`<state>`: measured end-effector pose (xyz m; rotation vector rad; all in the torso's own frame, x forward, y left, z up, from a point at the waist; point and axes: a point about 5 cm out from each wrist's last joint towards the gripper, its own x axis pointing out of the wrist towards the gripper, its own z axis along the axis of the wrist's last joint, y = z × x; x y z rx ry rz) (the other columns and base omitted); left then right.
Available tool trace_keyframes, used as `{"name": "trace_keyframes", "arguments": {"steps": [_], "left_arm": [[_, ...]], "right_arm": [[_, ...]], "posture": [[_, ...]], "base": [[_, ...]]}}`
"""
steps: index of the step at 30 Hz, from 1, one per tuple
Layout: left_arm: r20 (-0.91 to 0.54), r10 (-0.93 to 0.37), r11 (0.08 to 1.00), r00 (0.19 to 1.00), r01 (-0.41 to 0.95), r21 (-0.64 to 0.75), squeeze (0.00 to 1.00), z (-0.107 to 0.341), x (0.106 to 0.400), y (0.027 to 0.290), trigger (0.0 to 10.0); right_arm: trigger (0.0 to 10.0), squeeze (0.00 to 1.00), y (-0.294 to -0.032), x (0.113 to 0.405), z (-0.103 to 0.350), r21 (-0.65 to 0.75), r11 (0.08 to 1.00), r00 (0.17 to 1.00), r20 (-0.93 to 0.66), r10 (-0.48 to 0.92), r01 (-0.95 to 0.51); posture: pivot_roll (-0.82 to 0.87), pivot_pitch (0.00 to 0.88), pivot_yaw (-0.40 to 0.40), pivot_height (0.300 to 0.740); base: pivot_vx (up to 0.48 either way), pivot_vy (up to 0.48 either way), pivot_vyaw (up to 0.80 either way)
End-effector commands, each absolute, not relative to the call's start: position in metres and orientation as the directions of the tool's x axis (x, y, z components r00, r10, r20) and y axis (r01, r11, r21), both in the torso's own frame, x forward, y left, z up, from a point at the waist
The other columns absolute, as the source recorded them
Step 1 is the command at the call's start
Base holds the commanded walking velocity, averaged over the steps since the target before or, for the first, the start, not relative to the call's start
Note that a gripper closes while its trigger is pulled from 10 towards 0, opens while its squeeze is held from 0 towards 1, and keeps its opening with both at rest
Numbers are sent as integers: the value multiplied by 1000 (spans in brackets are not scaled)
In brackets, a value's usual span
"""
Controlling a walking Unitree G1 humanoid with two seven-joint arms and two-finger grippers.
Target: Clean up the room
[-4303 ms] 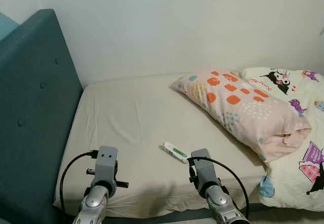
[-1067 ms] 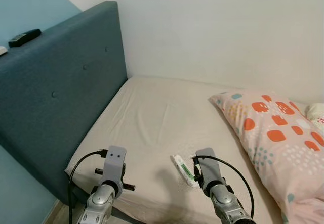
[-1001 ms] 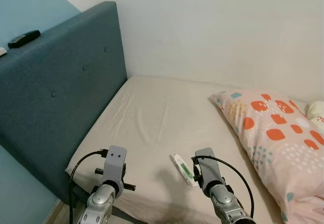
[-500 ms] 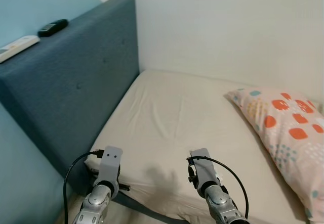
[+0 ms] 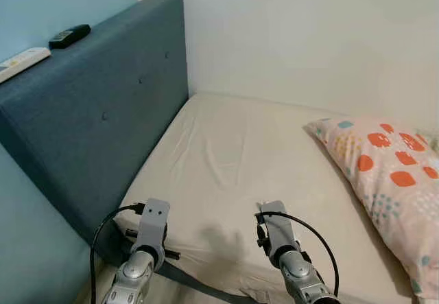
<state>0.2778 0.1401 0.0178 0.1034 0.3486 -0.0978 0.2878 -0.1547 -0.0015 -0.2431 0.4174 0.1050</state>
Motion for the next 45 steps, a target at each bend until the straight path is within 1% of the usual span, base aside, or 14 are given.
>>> {"name": "trace_keyframes", "arguments": {"steps": [1, 9, 11, 14, 21, 33, 35, 37, 45], "left_arm": [[-349, -83, 989, 934, 120, 85, 0, 16, 275, 139, 10000], [-347, -82, 989, 934, 118, 84, 0, 16, 275, 139, 10000], [-329, -91, 989, 940, 122, 77, 0, 20, 277, 138, 10000], [-319, -95, 989, 943, 124, 74, 0, 21, 278, 138, 10000], [-318, -97, 989, 943, 127, 73, 0, 21, 277, 138, 10000], [-317, -94, 989, 944, 124, 75, 0, 21, 277, 138, 10000], [-317, -94, 989, 944, 124, 75, 0, 21, 277, 138, 10000], [-318, -95, 989, 943, 125, 75, 0, 21, 277, 138, 10000], [-320, -98, 989, 942, 129, 76, 0, 21, 277, 137, 10000]], "right_arm": [[10000, 0, -156, 286, -3, -206, 968, 906, -421, 46, -145], [10000, 0, -156, 286, -3, -206, 968, 906, -421, 42, -140], [10000, 0, -163, 291, 1, -201, 974, 912, -409, 16, -108], [10000, 0, -166, 293, 4, -201, 975, 915, -403, 7, -96], [10000, 0, -166, 293, 4, -205, 974, 915, -403, 8, -99], [10000, 0, -166, 292, 3, -203, 974, 913, -407, 11, -103], [10000, 0, -166, 292, 3, -203, 974, 913, -407, 11, -103], [10000, 0, -166, 292, 3, -203, 974, 914, -406, 12, -103], [10000, 0, -166, 291, 2, -203, 974, 915, -404, 11, -102]], "posture": [[6, 83, -23, 740], [6, 85, -23, 740], [4, 90, -25, 730], [4, 92, -26, 720], [5, 93, -27, 680], [2, 94, -27, 635], [2, 94, -27, 635], [3, 95, -27, 625], [3, 93, -24, 625]], "base": [[0, 0, 0], [0, 0, 0], [0, 0, 0], [0, 0, 0], [0, 0, 0], [0, 0, 0], [0, 0, 0], [0, 0, 0], [0, 0, 0]]}}
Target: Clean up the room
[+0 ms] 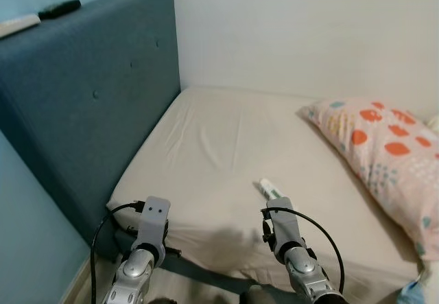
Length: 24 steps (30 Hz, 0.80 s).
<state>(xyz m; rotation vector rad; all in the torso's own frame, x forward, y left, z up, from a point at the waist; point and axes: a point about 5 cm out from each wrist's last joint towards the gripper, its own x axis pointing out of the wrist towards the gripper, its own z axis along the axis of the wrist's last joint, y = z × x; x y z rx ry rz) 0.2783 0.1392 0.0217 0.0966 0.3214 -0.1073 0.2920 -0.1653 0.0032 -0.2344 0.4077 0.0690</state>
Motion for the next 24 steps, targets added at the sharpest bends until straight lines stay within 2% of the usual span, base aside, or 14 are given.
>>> {"name": "trace_keyframes", "arguments": {"steps": [1, 16, 24], "left_arm": [[-320, -100, 988, 942, 131, 76, 0, 21, 277, 137, 10000], [-324, -108, 987, 940, 140, 77, 0, 20, 275, 136, 10000], [-327, -108, 987, 939, 141, 78, 0, 20, 274, 137, 10000]], "right_arm": [[10000, 0, -166, 291, 2, -203, 974, 915, -404, 10, -101], [10000, 0, -167, 290, 2, -198, 976, 914, -405, 0, -88], [10000, 0, -168, 290, 2, -194, 978, 915, -403, -3, -82]], "posture": [[4, 95, -24, 625], [6, 98, -24, 625], [8, 104, -22, 600]], "base": [[0, 0, 0], [0, 0, 0], [0, 0, 0]]}}
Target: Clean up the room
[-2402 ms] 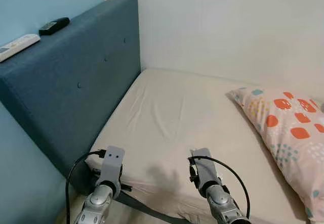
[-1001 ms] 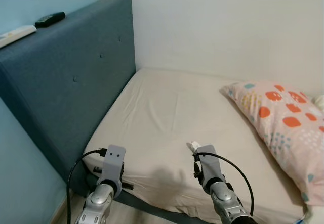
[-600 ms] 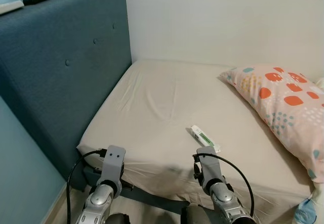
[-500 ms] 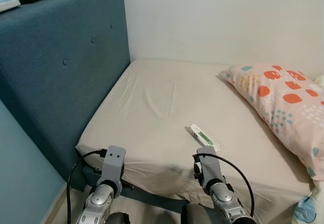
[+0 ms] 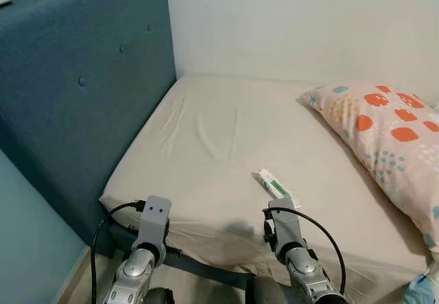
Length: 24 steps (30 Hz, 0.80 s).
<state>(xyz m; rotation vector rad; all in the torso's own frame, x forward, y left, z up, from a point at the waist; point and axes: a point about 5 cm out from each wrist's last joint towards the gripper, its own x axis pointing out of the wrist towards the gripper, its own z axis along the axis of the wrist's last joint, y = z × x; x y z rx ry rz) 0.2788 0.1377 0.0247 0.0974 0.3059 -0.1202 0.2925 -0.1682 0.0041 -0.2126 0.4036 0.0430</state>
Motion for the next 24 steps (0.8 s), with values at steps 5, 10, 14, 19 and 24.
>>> {"name": "trace_keyframes", "arguments": {"steps": [5, 10, 14, 19, 24], "left_arm": [[-328, -107, 987, 939, 140, 79, 0, 20, 274, 137, 10000], [-326, -109, 987, 939, 141, 78, 0, 21, 274, 138, 10000], [-292, -152, 982, 944, 177, 59, 0, 26, 274, 135, 10000], [-259, -185, 979, 948, 201, 38, 0, 32, 274, 134, 10000], [-237, -196, 977, 952, 209, 32, 0, 35, 272, 135, 10000]], "right_arm": [[10000, 0, -169, 291, 2, -196, 977, 916, -401, -7, -78], [10000, 0, -171, 293, 5, -202, 977, 919, -394, -18, -68], [10000, 0, -179, 299, 14, -235, 972, 936, -345, -68, -16], [10000, 1000, -181, 304, 21, -271, 962, 949, -310, -65, -22], [10000, 1000, -181, 311, 28, -282, 959, 955, -292, -56, -30]], "posture": [[9, 106, -21, 600], [12, 110, -18, 600], [17, 122, -14, 600], [19, 134, -17, 600], [24, 147, -20, 600]], "base": [[0, 0, 0], [0, 0, 0], [0, 0, 0], [0, 0, 0], [0, 0, 0]]}}
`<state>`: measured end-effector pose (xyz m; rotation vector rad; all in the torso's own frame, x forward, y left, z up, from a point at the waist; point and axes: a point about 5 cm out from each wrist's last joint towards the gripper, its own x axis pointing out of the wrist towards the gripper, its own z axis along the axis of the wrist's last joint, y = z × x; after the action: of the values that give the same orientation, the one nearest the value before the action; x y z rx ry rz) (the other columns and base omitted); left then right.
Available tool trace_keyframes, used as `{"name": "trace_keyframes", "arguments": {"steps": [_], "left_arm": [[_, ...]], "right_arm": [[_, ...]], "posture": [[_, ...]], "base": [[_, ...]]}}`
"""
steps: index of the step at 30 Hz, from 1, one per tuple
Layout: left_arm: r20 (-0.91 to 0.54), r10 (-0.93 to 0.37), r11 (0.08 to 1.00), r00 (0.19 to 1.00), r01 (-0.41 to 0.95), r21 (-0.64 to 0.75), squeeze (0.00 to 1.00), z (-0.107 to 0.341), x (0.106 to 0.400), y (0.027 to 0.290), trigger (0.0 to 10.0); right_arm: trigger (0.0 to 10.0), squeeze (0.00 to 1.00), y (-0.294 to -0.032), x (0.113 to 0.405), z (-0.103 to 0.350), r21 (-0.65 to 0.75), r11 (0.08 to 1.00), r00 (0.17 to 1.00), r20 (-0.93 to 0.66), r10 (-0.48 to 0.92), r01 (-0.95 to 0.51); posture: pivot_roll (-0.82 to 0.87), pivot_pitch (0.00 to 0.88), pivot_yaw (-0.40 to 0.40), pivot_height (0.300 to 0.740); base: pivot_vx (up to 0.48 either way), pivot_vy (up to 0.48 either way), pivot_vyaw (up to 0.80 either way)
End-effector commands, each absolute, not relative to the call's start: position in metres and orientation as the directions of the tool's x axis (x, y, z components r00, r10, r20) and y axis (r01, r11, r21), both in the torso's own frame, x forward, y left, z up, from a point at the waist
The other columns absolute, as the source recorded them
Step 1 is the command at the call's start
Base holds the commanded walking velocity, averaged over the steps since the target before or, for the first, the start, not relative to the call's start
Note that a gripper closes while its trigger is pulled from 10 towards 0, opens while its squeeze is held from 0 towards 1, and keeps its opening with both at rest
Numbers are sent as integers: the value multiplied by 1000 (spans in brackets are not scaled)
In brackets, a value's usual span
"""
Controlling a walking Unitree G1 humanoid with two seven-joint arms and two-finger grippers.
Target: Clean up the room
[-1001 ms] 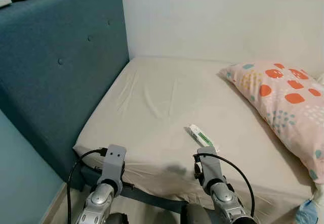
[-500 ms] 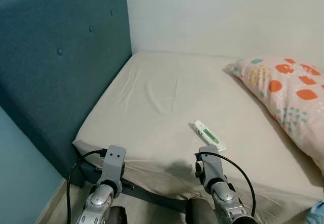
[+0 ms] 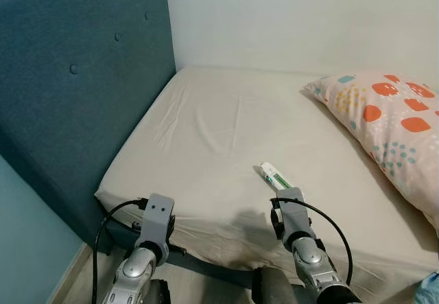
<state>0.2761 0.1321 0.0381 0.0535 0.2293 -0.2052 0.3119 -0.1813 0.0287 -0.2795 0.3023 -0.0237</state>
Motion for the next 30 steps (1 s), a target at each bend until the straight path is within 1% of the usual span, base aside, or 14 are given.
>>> {"name": "trace_keyframes", "arguments": {"steps": [1, 5, 11, 13, 14, 16, 22, 23, 30], "left_arm": [[-233, -197, 977, 952, 210, 32, 0, 36, 272, 135, 10000], [-226, -197, 977, 954, 209, 31, 0, 37, 270, 136, 10000], [-217, -207, 976, 954, 218, 28, 0, 41, 266, 138, 10000], [-181, -256, 965, 950, 262, 12, 0, 49, 263, 134, 10000], [-181, -256, 965, 950, 262, 12, 0, 49, 263, 134, 10000], [-148, -304, 951, 941, 308, 5, 0, 56, 261, 129, 10000], [-130, -340, 939, 931, 345, 17, 0, 60, 260, 125, 10000], [-120, -351, 934, 929, 356, 25, 0, 63, 257, 124, 10000], [-117, -358, 931, 926, 363, 27, 0, 68, 252, 124, 10000]], "right_arm": [[10000, 1000, -180, 313, 29, -286, 957, 957, -287, -49, -37], [10000, 1000, -181, 318, 35, -306, 951, 959, -280, -46, -44], [10000, 1000, -193, 330, 45, -325, 946, 951, -296, -91, -10], [10000, 1000, -201, 335, 49, -323, 946, 938, -320, -134, 25], [10000, 1000, -201, 335, 49, -323, 946, 938, -320, -134, 25], [10000, 1000, -206, 337, 51, -318, 947, 927, -339, -161, 48], [10000, 1000, -209, 339, 52, -304, 950, 914, -362, -183, 69], [10000, 0, -214, 340, 53, -301, 949, 904, -374, -206, 91], [10000, 0, -223, 340, 54, -291, 948, 883, -402, -242, 127]], "posture": [[24, 147, -20, 600], [32, 160, -24, 600], [50, 182, -27, 600], [61, 194, -32, 600], [61, 194, -32, 600], [65, 199, -34, 600], [74, 208, -36, 600], [84, 217, -36, 600], [105, 235, -32, 600]], "base": [[0, 0, 0], [0, 0, 0], [0, 0, 0], [0, 0, 0], [0, 0, 0], [0, 0, 0], [0, 0, 0], [0, 0, 0], [0, 0, 0]]}}
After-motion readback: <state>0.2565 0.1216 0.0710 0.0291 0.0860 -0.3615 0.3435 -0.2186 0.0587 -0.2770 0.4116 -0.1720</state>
